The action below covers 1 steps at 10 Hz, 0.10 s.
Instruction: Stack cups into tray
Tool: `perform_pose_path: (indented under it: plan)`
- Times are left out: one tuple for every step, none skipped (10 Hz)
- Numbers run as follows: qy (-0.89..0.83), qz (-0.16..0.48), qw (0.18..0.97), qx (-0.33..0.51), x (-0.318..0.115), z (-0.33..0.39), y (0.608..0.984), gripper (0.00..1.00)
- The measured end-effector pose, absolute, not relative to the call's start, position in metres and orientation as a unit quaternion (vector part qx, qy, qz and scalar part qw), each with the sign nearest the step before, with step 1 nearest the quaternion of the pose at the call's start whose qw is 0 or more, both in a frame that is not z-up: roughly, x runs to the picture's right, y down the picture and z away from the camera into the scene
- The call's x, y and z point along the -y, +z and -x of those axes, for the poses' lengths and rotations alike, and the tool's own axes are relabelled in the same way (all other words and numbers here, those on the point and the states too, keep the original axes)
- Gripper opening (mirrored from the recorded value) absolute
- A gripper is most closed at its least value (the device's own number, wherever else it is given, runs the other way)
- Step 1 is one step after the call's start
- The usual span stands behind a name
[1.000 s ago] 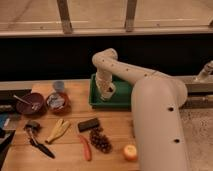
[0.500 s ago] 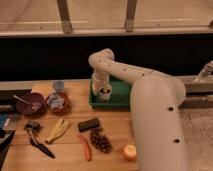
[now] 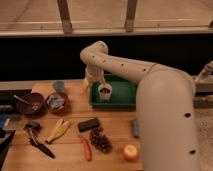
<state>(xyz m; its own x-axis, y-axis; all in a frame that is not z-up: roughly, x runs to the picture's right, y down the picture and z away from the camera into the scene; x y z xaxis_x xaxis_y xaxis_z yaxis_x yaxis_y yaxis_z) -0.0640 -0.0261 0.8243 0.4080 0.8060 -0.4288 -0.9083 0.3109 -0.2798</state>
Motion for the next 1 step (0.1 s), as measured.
perform_pose_path:
  plan:
    - [0.547,0.216,0.805,-0.080,0.0482,0.0582,0.7957,0.66]
